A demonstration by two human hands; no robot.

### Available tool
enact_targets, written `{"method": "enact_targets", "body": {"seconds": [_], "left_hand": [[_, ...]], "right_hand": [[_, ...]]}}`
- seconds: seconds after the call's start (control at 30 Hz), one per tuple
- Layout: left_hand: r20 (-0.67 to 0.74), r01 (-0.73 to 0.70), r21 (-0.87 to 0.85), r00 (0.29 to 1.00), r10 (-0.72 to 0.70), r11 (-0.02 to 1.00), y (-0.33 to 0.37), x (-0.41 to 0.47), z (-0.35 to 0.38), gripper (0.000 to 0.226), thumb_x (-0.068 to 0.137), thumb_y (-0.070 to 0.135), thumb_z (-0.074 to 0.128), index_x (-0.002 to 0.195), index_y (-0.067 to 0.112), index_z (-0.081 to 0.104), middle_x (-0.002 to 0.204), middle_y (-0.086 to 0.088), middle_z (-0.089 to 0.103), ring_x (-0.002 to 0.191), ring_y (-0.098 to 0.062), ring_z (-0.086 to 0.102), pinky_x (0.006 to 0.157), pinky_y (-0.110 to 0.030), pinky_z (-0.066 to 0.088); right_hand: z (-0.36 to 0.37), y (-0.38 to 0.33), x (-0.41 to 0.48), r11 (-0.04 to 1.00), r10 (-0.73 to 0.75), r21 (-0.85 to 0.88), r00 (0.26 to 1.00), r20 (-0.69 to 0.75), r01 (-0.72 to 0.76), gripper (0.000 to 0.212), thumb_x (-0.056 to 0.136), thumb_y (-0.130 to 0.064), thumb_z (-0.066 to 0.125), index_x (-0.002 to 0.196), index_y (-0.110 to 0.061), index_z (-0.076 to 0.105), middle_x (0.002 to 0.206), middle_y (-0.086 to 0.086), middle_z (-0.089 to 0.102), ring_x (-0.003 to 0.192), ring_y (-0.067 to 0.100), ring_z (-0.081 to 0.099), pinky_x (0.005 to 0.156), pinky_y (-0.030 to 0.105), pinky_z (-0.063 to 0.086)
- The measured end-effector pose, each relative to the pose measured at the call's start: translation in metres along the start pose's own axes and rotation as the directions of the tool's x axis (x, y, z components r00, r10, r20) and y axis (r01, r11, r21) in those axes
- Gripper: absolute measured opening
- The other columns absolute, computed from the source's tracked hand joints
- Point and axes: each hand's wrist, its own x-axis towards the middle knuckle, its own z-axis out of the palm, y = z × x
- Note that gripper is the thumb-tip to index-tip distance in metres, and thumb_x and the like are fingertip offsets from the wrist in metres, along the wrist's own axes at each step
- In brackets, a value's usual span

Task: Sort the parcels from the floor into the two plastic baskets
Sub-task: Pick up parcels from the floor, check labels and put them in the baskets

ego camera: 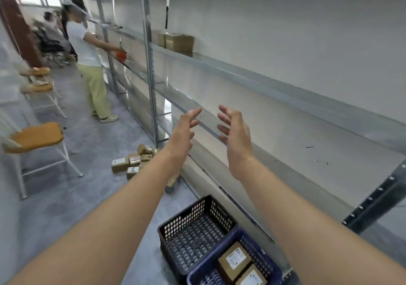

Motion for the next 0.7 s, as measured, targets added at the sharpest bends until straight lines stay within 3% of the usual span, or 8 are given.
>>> {"method": "enact_targets", "body": {"seconds": [0.1, 0.2, 0.3, 0.33, 0.4, 0.47, 0.6, 0.7], "left_hand": [[-0.034, -0.006, 0.013, 0.999, 0.007, 1.000, 0.002, -0.001, -0.041, 0.075, 0.079, 0.071, 0.032, 0.147, 0.045, 0.049, 0.156, -0.002, 0.043, 0.147, -0.038, 0.032, 0.122, -0.057, 0.024], [-0.070, -0.007, -0.001, 0.998, 0.007, 1.000, 0.003, 0.001, -0.082, 0.077, 0.075, 0.074, 0.035, 0.145, 0.045, 0.051, 0.153, -0.001, 0.045, 0.144, -0.034, 0.036, 0.121, -0.056, 0.026], [-0.085, 0.011, -0.003, 0.996, -0.011, 1.000, -0.001, 0.011, -0.127, 0.076, 0.076, 0.074, 0.037, 0.144, 0.044, 0.052, 0.151, 0.000, 0.047, 0.140, -0.030, 0.039, 0.119, -0.051, 0.030], [-0.085, 0.017, -0.005, 0.996, -0.018, 1.000, -0.006, 0.018, -0.144, 0.071, 0.081, 0.073, 0.038, 0.144, 0.043, 0.053, 0.147, 0.002, 0.049, 0.133, -0.025, 0.044, 0.114, -0.043, 0.037], [-0.085, 0.034, -0.015, 0.996, -0.035, 0.999, -0.013, 0.029, -0.179, 0.051, 0.099, 0.062, 0.035, 0.139, 0.038, 0.055, 0.129, 0.008, 0.057, 0.107, -0.009, 0.055, 0.083, -0.017, 0.050], [-0.083, 0.061, -0.026, 0.994, -0.063, 0.998, -0.015, 0.040, -0.213, 0.042, 0.105, 0.051, 0.032, 0.136, 0.035, 0.056, 0.114, 0.014, 0.058, 0.090, -0.002, 0.054, 0.058, -0.009, 0.049], [-0.073, 0.119, -0.025, 0.990, -0.120, 0.993, -0.019, 0.070, -0.283, 0.070, 0.079, 0.073, 0.047, 0.137, 0.037, 0.058, 0.127, 0.011, 0.059, 0.103, -0.008, 0.056, 0.082, -0.027, 0.043], [-0.051, 0.122, -0.011, 0.991, -0.123, 0.992, -0.023, 0.095, -0.330, 0.060, 0.093, 0.067, 0.039, 0.143, 0.039, 0.054, 0.138, 0.004, 0.053, 0.105, -0.007, 0.054, 0.083, -0.028, 0.041]], "right_hand": [[0.039, 0.004, 0.001, 1.000, 0.003, 0.001, 0.999, 0.043, -0.003, 0.062, 0.090, -0.058, 0.044, 0.141, -0.031, 0.067, 0.137, -0.007, 0.065, 0.126, 0.017, 0.059, 0.101, 0.036, 0.049], [0.081, 0.014, 0.010, 1.000, 0.013, 0.023, 0.998, 0.059, -0.015, 0.044, 0.109, -0.043, 0.044, 0.143, -0.027, 0.066, 0.142, -0.001, 0.063, 0.130, 0.021, 0.058, 0.101, 0.035, 0.047], [0.129, 0.026, 0.019, 0.999, 0.028, 0.044, 0.998, 0.059, -0.030, 0.046, 0.110, -0.045, 0.043, 0.144, -0.025, 0.066, 0.143, 0.001, 0.063, 0.131, 0.022, 0.058, 0.101, 0.038, 0.048], [0.146, 0.031, 0.020, 0.998, 0.030, 0.049, 0.997, 0.067, -0.033, 0.052, 0.106, -0.052, 0.043, 0.143, -0.026, 0.067, 0.143, -0.001, 0.064, 0.130, 0.020, 0.058, 0.100, 0.038, 0.048], [0.181, 0.040, 0.022, 0.997, 0.045, 0.065, 0.996, 0.073, -0.050, 0.068, 0.090, -0.063, 0.040, 0.142, -0.028, 0.069, 0.141, -0.003, 0.065, 0.128, 0.016, 0.059, 0.098, 0.034, 0.048], [0.215, 0.049, 0.027, 0.996, 0.059, 0.070, 0.996, 0.066, -0.063, 0.073, 0.088, -0.066, 0.036, 0.142, -0.029, 0.068, 0.142, -0.003, 0.065, 0.128, 0.015, 0.060, 0.097, 0.033, 0.048], [0.279, 0.067, 0.047, 0.994, 0.100, 0.053, 0.995, 0.009, -0.100, 0.055, 0.112, -0.052, 0.030, 0.144, -0.026, 0.066, 0.145, 0.001, 0.064, 0.134, 0.021, 0.058, 0.094, 0.032, 0.047], [0.319, 0.075, 0.063, 0.993, 0.119, 0.033, 0.993, -0.029, -0.118, 0.054, 0.114, -0.047, 0.028, 0.145, -0.025, 0.066, 0.147, 0.002, 0.063, 0.136, 0.022, 0.057, 0.104, 0.039, 0.046]]}}
